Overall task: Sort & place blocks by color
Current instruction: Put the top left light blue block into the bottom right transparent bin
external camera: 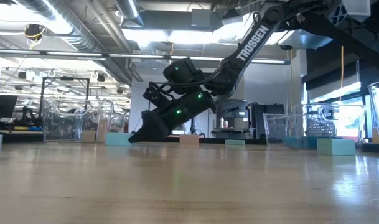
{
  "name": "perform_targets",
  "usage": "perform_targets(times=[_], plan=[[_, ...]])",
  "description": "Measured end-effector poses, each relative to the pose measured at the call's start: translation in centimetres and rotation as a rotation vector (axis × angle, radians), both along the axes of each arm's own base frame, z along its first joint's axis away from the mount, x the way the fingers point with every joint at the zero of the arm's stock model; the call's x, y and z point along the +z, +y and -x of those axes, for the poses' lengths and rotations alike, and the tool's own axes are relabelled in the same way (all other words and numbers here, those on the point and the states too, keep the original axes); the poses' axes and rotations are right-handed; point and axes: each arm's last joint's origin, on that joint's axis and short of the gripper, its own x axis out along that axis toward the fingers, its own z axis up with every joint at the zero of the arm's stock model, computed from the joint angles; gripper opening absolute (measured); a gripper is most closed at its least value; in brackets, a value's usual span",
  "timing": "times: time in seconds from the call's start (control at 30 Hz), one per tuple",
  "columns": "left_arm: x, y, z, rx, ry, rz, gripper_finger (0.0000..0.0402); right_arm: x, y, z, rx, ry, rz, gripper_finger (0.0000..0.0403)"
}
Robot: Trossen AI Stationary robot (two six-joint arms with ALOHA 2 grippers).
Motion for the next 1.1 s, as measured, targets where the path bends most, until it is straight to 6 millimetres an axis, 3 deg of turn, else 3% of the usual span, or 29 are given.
perform_targets(times=[0.33, 0.53, 0.7, 0.9, 1.1], plan=[[0.0, 0.0, 0.0, 0.0, 0.0, 0.001, 0.0072, 1.3, 1.0, -1.2, 0.018, -0.025, 0.009, 0.0141], [0.0, 0.0, 0.0, -0.002, 0.001, 0.003, 0.0072, 3.1, 0.9, -2.1, -0.08, 0.166, -0.023, 0.0184], [0.0, 0.0, 0.1, -0.003, 0.007, 0.004, 0.0072, 6.5, 0.7, -2.8, -0.125, 0.3, -0.01, 0.0196], [-0.1, -0.1, 0.0, -0.019, 0.01, 0.03, 0.0072, 11.1, 1.3, -4.0, -0.118, 0.256, -0.057, 0.0197], [-0.1, -0.1, 0.0, -0.028, 0.011, 0.045, 0.0072, 12.5, 1.6, -4.3, -0.126, 0.223, -0.071, 0.0197]])
